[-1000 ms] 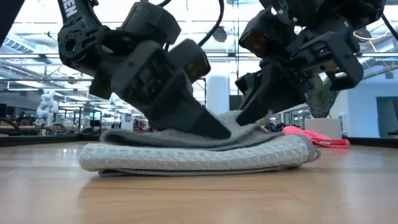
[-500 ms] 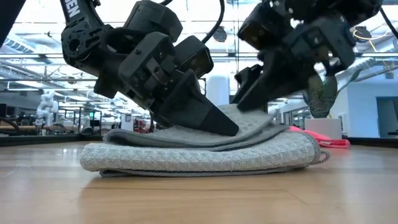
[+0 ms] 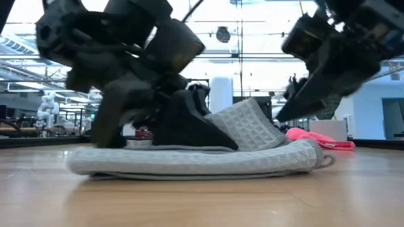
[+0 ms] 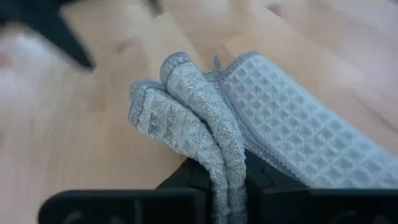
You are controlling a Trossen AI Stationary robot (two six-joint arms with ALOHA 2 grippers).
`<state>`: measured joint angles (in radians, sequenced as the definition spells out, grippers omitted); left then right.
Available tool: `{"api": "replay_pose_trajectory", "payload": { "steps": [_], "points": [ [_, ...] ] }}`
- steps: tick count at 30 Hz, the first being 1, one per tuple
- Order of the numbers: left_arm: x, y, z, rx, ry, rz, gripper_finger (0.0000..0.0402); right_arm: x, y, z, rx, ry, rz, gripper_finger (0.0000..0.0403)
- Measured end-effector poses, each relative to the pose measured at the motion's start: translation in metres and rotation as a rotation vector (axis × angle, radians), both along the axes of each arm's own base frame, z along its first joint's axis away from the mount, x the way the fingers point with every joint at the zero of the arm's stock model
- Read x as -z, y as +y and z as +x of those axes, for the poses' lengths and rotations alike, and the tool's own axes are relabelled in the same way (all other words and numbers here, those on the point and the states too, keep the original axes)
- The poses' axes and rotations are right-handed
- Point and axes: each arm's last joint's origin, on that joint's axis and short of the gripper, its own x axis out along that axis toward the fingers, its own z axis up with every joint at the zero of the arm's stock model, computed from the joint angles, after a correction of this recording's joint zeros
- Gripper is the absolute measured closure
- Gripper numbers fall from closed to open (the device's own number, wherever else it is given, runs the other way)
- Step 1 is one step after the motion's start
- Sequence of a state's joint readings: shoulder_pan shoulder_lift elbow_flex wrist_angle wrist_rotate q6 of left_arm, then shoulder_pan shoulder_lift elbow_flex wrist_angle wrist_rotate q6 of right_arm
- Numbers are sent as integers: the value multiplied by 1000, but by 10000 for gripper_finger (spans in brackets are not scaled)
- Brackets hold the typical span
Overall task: Fold microfiber towels
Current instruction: Put the folded gray microfiber towel into the yellow bin
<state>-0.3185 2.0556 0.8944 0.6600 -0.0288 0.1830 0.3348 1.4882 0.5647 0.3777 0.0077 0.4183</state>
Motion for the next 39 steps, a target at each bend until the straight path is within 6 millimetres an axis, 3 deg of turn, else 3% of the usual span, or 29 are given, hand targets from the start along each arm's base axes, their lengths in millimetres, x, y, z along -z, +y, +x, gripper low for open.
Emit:
{"api": "replay_pose_trajectory", "payload": {
  "steps": [5,9,15,25,31,39],
  "points": [
    [0,-19,-7,66,-57,197,382,23,8,-18,48,-102,4,161],
    [-3,-24,-8,44,-91,262,381,29,17,-16,34,-164,-10,161],
    [-5,-24,-7,9,-123,272,356,39,31,7,10,-185,-13,160],
    [-5,-17,-4,-71,-94,164,376,42,47,36,11,-201,-11,168],
    [-5,-14,-3,-114,-81,97,354,46,47,35,61,-167,-80,232],
    [-12,-14,-4,-141,-76,41,336,43,48,35,51,-190,-126,373]
  ]
}}
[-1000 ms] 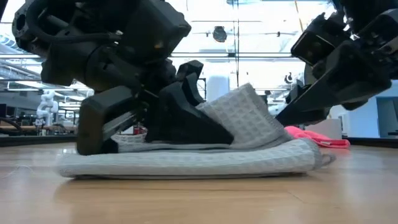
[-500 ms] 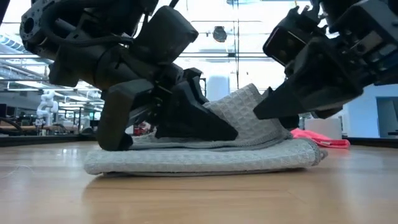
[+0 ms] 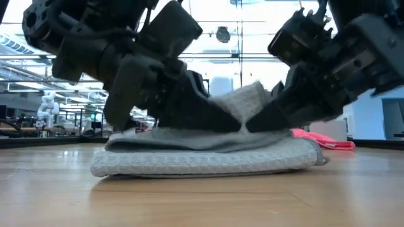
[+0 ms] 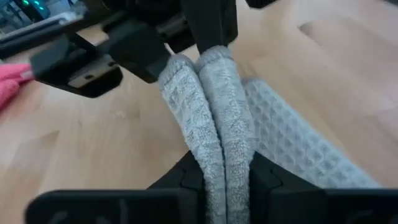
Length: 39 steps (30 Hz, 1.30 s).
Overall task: Fold microfiber towels
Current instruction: Put the folded gray microfiber towel into the yellow bin
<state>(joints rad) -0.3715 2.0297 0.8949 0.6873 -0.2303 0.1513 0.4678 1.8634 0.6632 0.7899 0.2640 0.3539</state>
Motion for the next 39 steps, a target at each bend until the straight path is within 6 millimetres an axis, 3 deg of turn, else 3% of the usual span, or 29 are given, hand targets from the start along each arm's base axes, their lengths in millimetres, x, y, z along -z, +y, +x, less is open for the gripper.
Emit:
{"api": "replay_pose_trajectory", "payload": {
  "steps": [2,6,10,14,21,30,35,39],
  "points": [
    [-6,0,-1,-1,-2,0,314,-4,1,-1,-6,-10,6,388],
    [-28,4,-7,-13,40,25,255,-22,4,-6,-6,-14,44,378],
    [-52,10,-24,-49,153,30,202,-52,-1,-14,-8,-23,53,386],
    [-79,16,-46,-262,220,-82,177,-91,-17,-19,16,-28,3,389],
    [-91,11,-73,-457,264,-101,174,-161,-80,-11,191,81,-167,389],
    [-84,-9,-86,-453,288,-96,174,-216,-181,-7,465,139,-441,389],
    [-83,-16,-91,-450,297,-104,174,-222,-230,-16,657,221,-665,389],
    [-83,-19,-94,-449,290,-93,174,-199,-248,-13,657,336,-655,389]
  ]
}}
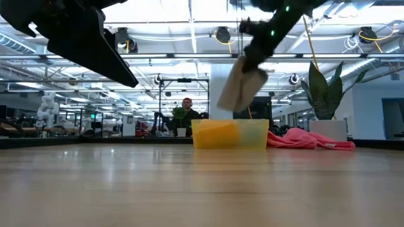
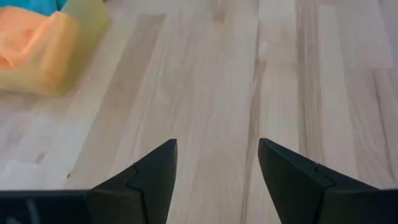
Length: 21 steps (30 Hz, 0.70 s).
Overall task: Fold microfiber towels
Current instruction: Put the folded gray microfiber towel into the yellow bin
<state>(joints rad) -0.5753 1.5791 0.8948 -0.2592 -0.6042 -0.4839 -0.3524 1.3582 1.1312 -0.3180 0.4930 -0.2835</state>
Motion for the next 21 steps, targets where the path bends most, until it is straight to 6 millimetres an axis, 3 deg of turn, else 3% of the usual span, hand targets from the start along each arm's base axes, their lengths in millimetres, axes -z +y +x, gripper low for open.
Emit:
{"api": "replay_pose_trajectory", "payload": {
  "steps": [6,10,16,21],
  "points": [
    [0,-1,-1,-11,-14,15,174,56,12,24,-58,138,165,389],
    [0,-1,-1,-23,-16,3,174,80,28,34,-81,234,220,389],
    [0,-1,-1,-26,-18,0,174,87,41,37,-119,290,226,389],
    [0,0,0,-27,-19,-1,174,74,27,32,-83,243,171,386]
  ]
}}
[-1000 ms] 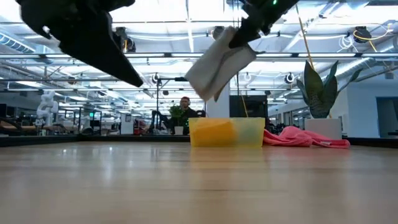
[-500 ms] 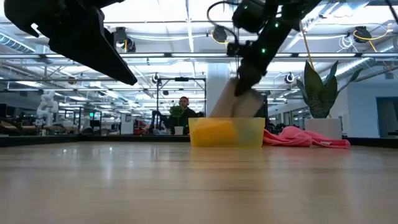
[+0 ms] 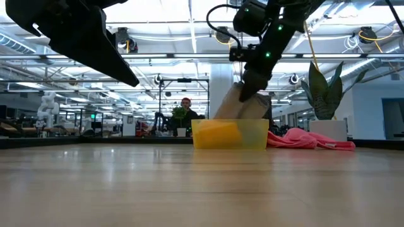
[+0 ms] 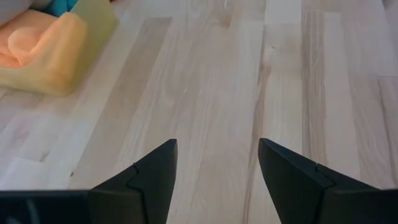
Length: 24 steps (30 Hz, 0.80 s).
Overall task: Fold microfiber towels
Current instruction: Put the folded gray microfiber towel into the yellow bin
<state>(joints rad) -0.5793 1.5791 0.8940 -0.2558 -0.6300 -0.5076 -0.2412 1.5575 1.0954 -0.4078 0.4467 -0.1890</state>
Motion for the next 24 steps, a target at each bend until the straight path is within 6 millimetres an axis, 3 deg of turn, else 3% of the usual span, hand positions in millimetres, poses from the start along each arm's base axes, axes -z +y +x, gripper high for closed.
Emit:
{"api": "replay_pose_trajectory", "payload": {
  "steps": [6,9,12,14,18,24],
  "points": [
    [-1,-1,1,5,-18,-7,174,-12,-38,-3,135,-82,-147,385],
    [-1,0,2,3,-18,-7,174,-24,-55,-4,291,-136,-328,385],
    [-1,0,2,3,-17,-6,174,-40,-63,-3,367,-142,-511,385],
    [-1,0,2,3,-16,-6,174,-43,-63,-1,327,-139,-529,385],
    [-1,0,2,3,-16,-6,174,-26,-52,5,180,-123,-372,385],
    [-1,0,2,3,-17,-6,174,20,-33,10,68,32,-104,385]
  ]
}}
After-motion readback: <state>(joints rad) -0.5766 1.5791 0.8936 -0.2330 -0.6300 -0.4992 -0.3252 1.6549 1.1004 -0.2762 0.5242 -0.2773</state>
